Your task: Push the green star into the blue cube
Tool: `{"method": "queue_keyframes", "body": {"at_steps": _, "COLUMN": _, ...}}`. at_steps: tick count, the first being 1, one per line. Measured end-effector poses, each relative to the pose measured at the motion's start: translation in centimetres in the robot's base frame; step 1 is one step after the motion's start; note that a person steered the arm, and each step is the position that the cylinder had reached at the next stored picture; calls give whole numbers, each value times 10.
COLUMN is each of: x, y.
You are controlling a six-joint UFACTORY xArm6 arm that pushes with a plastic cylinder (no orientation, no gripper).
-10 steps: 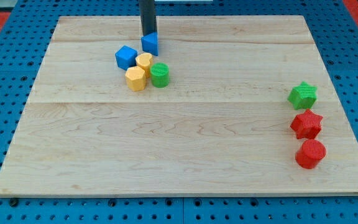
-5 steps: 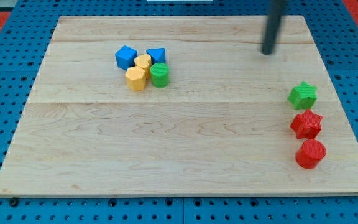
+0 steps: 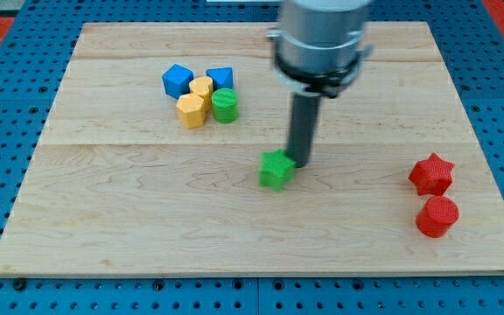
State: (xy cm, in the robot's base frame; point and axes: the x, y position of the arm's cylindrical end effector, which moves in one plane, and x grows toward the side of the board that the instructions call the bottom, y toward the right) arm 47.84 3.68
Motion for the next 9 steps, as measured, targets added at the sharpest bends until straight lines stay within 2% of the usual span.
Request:
{"method": "queue_keyframes", "body": {"at_steps": 1, "x": 13, "y": 29}}
{"method": "queue_keyframes", "body": {"at_steps": 2, "x": 23, "y": -42}}
{"method": "queue_keyframes", "body": {"at_steps": 3, "x": 22, "y": -161}}
{"method": "queue_keyframes", "body": {"at_steps": 4, "x": 23, "y": -189}}
{"method": "queue_keyframes", "body": {"at_steps": 5, "x": -2, "y": -214}}
{"method": "queue_keyframes", "body": {"at_steps": 6, "x": -38, "y": -229}}
{"method": "queue_keyframes", "body": {"at_steps": 8, "x": -105, "y": -179}}
{"method": "queue_keyframes", "body": {"at_steps": 9, "x": -101, "y": -200}}
